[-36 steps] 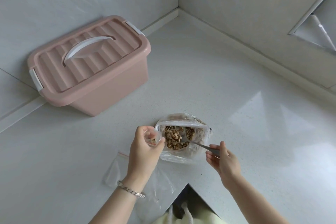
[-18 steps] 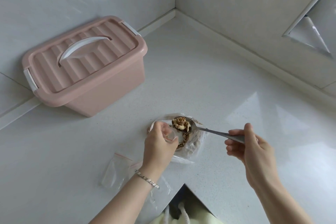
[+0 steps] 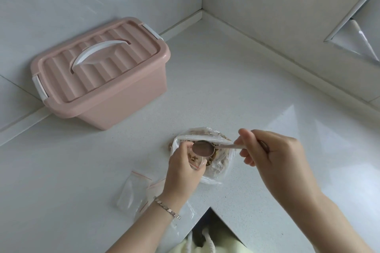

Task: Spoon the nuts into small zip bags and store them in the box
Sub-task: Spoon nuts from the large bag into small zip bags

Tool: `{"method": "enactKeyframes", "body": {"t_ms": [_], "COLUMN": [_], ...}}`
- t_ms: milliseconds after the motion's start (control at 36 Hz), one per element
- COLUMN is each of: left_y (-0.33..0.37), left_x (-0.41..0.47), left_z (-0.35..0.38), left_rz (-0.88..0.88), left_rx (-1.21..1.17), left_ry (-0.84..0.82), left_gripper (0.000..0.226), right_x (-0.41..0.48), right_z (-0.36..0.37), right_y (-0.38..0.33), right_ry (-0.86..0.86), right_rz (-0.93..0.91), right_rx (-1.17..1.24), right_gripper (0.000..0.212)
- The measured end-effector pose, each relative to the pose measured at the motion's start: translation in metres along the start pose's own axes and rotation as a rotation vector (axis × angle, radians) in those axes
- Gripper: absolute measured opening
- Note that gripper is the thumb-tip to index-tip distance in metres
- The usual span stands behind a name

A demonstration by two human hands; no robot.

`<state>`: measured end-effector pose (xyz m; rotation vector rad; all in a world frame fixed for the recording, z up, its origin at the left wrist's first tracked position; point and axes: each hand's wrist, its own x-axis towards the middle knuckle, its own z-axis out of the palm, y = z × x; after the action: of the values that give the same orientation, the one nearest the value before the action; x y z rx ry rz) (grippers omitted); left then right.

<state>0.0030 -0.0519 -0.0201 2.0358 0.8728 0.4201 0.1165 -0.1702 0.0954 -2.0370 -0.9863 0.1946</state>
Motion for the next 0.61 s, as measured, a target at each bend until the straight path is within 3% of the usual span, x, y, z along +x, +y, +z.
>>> {"method": "enactKeyframes", "body": {"t_ms": [361,472,611], "left_y": [-0.004,-0.006,-0.010], "left_x": [-0.002,-0.003,-0.007], "left_z": [0.003,-0.002,-0.014], "left_rz": [0.171,0.124,0.117], "left_rx": [-0.074,-0.089,-0.116], "left_ry": [0.110,0.141,0.230], "left_gripper": [0.047,0.053,0.052], "right_x": [-0.011,-0.012,-0.011], "right_z": [0.018,0.004,-0.009], "right_y": [0.004,0.006,0.014], "right_ry": [-0.089,0.050,0.247], "right_rz": [-0.086,-0.089,0.041], "right_rx": [0.006,0.091,0.185], "right_gripper": [0.062,0.055,0.038]}}
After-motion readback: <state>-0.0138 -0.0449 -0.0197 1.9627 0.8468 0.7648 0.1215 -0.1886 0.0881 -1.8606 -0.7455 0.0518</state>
